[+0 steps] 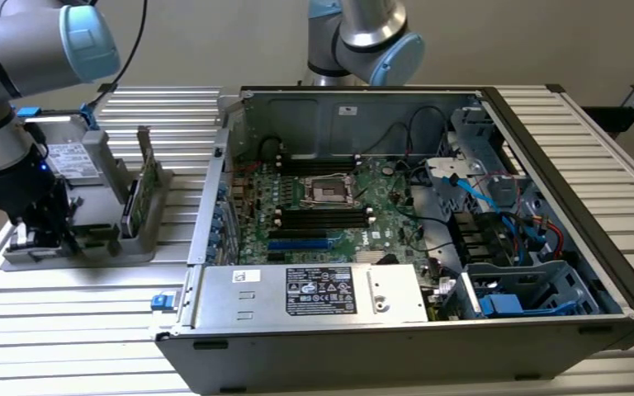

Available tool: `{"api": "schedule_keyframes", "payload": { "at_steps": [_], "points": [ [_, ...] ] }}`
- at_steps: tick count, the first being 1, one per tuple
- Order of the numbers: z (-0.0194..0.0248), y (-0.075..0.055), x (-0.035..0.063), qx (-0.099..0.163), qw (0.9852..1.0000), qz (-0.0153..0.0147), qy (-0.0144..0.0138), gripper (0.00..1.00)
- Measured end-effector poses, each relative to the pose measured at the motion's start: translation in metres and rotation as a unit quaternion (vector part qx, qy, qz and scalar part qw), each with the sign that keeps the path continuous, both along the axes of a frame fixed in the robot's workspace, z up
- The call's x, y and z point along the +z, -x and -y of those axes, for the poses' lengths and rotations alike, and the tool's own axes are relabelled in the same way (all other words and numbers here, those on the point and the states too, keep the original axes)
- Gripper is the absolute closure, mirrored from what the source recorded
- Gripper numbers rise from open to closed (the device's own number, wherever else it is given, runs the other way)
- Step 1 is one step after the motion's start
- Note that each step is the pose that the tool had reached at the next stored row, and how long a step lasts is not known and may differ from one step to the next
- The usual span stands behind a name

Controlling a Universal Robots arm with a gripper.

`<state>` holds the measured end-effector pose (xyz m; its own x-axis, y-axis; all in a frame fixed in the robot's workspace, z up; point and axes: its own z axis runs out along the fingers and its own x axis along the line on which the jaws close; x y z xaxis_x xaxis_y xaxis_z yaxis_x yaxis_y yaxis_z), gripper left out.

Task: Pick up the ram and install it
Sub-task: 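Pick up the ram and move it above insertion slot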

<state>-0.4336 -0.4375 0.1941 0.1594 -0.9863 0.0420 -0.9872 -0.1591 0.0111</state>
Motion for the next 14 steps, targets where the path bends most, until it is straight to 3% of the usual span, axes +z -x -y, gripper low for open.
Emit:
{"api": "schedule_keyframes", "payload": {
  "at_steps": [14],
  "points": [
    [0.0001, -0.0022, 0.0103, 0.000, 1.0000, -0.0001, -0.0008, 0.86]
  ]
}}
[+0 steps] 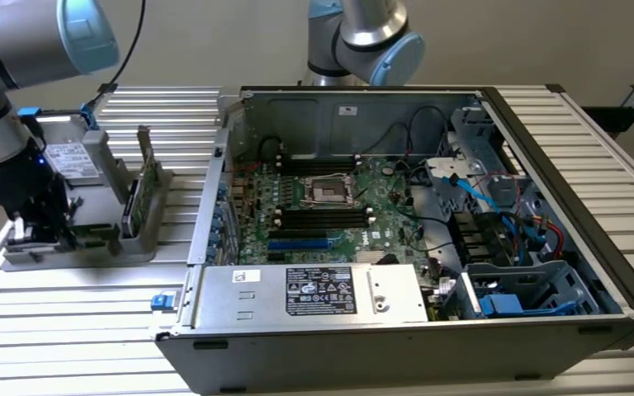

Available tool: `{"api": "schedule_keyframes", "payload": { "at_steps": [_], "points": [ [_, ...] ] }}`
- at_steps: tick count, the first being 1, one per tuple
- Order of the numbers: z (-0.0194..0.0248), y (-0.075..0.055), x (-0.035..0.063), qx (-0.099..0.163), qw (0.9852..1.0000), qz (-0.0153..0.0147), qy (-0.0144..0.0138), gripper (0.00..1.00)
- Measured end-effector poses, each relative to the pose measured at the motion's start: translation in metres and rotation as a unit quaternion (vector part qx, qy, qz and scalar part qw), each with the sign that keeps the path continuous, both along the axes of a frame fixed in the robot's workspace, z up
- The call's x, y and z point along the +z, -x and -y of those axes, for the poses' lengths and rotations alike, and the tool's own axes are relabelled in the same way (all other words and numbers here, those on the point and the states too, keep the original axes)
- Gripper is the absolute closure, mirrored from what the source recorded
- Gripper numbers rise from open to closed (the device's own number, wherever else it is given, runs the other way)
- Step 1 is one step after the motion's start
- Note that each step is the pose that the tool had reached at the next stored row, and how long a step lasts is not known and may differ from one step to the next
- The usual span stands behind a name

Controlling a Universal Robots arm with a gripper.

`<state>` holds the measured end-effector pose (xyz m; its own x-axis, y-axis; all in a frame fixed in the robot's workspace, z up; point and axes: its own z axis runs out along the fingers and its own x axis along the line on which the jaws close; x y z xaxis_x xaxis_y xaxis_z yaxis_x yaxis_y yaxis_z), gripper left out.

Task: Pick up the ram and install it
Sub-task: 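Pick up the ram and move it above insertion slot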

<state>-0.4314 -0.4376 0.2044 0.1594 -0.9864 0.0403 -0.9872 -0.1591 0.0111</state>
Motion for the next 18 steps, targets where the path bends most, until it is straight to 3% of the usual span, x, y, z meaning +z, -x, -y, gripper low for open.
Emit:
{"api": "schedule_keyframes", "payload": {
  "at_steps": [14, 18],
  "points": [
    [0.0000, -0.002, 0.0140, 0.000, 1.0000, 0.0001, -0.0001, 0.86],
    [0.0000, -0.003, 0.0218, 0.000, 1.0000, 0.0001, -0.0002, 0.86]
  ]
}}
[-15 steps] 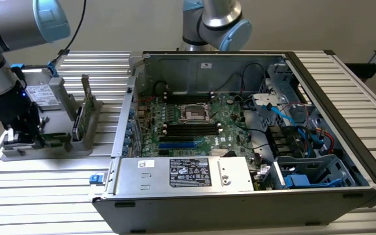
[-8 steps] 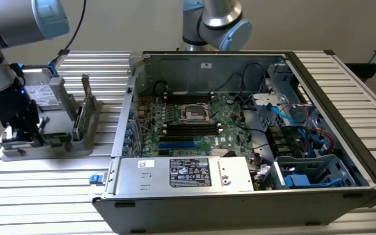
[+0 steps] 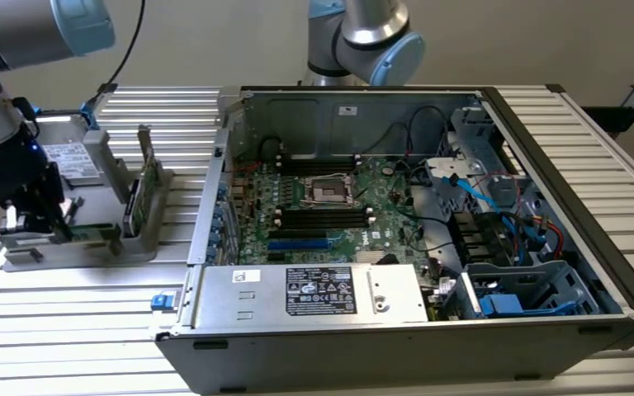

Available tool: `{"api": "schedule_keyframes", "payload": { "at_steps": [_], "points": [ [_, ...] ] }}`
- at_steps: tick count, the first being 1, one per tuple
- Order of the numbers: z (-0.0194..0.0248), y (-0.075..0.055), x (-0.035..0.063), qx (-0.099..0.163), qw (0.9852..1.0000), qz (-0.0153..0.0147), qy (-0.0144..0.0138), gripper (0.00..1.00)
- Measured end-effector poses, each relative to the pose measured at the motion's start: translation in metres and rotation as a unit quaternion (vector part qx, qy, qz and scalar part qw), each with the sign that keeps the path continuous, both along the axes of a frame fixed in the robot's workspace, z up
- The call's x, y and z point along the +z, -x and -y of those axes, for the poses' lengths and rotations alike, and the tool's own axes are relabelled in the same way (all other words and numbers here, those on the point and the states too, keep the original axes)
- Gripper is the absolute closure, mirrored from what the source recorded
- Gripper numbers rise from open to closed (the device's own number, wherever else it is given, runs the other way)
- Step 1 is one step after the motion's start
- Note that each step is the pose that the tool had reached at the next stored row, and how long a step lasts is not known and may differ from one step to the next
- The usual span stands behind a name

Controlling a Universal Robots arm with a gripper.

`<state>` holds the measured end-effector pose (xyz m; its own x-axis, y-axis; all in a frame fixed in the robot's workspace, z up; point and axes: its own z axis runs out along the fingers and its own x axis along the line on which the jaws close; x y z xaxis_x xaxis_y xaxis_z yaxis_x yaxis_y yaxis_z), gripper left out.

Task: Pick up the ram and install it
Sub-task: 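Pick up the ram and move it above insertion slot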

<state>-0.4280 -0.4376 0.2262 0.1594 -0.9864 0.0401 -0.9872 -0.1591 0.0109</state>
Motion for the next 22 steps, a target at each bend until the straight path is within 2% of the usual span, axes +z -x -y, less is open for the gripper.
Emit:
{"api": "schedule_keyframes", "payload": {
  "at_steps": [2, 11, 13, 22],
  "points": [
    [0.0000, -0.001, 0.0039, 0.000, 1.0000, 0.0000, 0.0000, 0.86],
    [-0.0001, -0.014, 0.0356, 0.000, 1.0000, 0.0001, -0.0001, 0.86],
    [0.0000, -0.026, 0.0458, 0.000, 1.0000, 0.0000, -0.0012, 0.86],
    [0.0000, -0.067, 0.0758, 0.000, 1.0000, 0.0000, -0.0076, 0.86]
  ]
}}
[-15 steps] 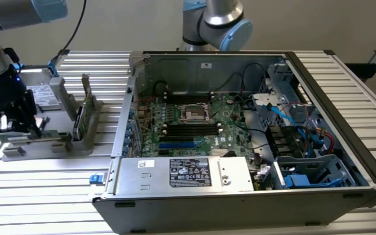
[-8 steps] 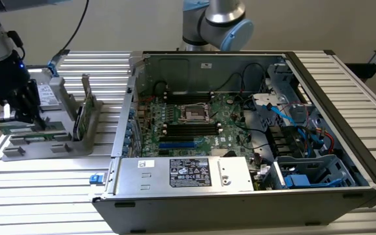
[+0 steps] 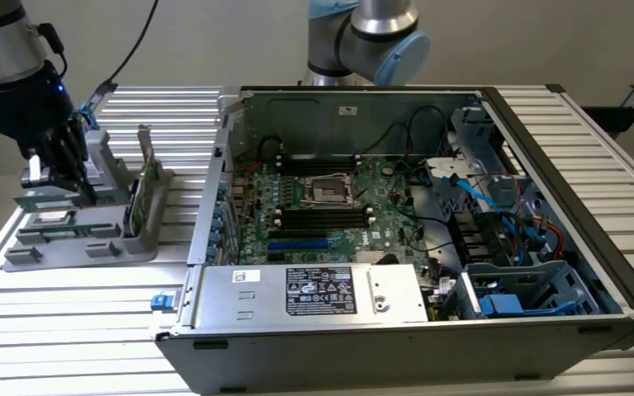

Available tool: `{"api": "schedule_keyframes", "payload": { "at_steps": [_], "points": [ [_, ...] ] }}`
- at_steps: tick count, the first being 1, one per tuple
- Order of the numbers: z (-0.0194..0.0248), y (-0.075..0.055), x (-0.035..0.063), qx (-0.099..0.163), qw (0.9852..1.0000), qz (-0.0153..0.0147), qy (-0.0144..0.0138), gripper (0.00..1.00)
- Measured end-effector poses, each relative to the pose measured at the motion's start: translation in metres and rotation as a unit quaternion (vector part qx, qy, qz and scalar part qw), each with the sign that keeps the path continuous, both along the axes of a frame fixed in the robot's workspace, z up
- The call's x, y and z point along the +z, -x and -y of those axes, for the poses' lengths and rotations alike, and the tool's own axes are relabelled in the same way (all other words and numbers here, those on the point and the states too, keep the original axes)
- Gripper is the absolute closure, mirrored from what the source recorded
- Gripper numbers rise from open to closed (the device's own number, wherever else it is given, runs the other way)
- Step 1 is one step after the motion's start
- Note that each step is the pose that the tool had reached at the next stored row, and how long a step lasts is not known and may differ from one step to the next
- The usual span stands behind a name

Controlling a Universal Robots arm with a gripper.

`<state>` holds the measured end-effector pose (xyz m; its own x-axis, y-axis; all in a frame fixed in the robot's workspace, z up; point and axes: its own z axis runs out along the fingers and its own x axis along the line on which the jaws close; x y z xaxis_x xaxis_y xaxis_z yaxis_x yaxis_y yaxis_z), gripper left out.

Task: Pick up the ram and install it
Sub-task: 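Pick up the ram and move it above insertion slot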

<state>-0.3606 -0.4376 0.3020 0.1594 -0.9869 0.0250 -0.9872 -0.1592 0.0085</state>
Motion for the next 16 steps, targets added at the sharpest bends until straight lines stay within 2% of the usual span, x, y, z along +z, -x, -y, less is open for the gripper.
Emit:
{"api": "schedule_keyframes", "payload": {
  "at_steps": [16],
  "points": [
    [0.0000, -0.072, 0.0526, 0.000, 0.9999, -0.0001, -0.0127, 0.86]
  ]
}}
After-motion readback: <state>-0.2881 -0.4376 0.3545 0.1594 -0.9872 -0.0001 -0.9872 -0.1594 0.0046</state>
